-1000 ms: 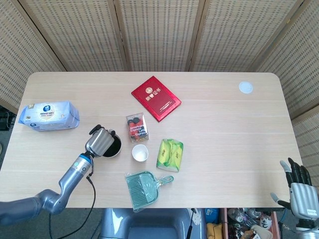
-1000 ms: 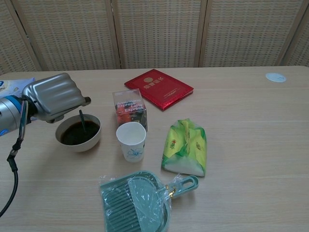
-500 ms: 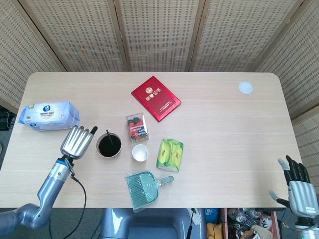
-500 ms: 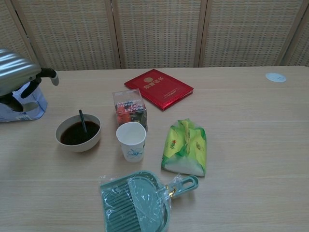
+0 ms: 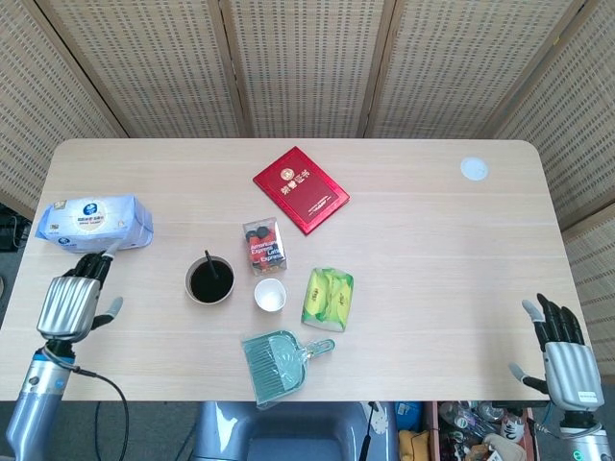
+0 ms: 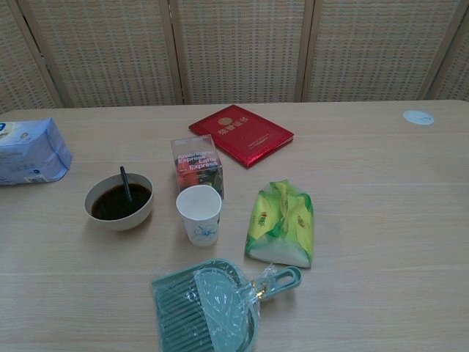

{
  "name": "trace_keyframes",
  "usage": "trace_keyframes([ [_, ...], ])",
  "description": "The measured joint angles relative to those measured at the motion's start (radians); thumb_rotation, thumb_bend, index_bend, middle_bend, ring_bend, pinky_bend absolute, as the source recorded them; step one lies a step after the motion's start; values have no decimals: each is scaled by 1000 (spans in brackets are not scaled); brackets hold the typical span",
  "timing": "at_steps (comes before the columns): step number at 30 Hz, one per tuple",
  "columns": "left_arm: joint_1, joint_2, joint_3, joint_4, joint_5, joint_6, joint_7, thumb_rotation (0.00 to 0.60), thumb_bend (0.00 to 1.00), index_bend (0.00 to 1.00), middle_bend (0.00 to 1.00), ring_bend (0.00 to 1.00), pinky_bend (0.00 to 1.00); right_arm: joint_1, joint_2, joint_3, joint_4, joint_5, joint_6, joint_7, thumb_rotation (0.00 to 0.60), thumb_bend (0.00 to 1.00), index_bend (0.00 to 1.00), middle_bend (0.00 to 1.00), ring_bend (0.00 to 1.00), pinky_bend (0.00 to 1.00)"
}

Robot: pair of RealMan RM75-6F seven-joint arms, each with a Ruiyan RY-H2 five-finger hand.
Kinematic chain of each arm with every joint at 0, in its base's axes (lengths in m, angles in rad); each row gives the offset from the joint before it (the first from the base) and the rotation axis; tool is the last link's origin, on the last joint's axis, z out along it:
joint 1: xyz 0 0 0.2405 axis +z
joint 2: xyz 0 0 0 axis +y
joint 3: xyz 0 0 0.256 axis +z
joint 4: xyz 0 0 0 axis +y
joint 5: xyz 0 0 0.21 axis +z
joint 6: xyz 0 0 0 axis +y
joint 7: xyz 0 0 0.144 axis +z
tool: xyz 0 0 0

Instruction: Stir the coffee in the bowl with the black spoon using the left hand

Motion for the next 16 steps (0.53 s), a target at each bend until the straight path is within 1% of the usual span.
trace_keyframes([
  [2, 32, 3, 13, 4, 21, 28, -52, 600, 300, 0, 7, 3, 174, 4, 1, -1, -7, -3, -4, -6, 600, 236, 67, 4, 0, 0],
  [4, 67, 5, 28, 12, 44, 58, -110, 600, 285, 0, 0, 0, 49, 8, 4, -4, -19, -7, -9, -15, 600, 236, 67, 1, 0, 0],
  [6, 102, 6, 43, 24, 68, 88, -161, 600, 283, 0, 0, 0, 2, 11, 6, -6, -29, -10, -13, -23, 600, 235, 67, 0, 0, 0],
  [12, 187, 5, 85, 60, 117, 147, -256, 600, 282, 0, 0, 0, 0, 16, 11, -15, -56, -30, -11, -47, 600, 236, 67, 0, 0, 0],
  [16, 221, -1, 101, 75, 136, 159, -273, 600, 282, 0, 0, 0, 0, 16, 9, -18, -64, -39, -1, -53, 600, 235, 67, 0, 0, 0],
])
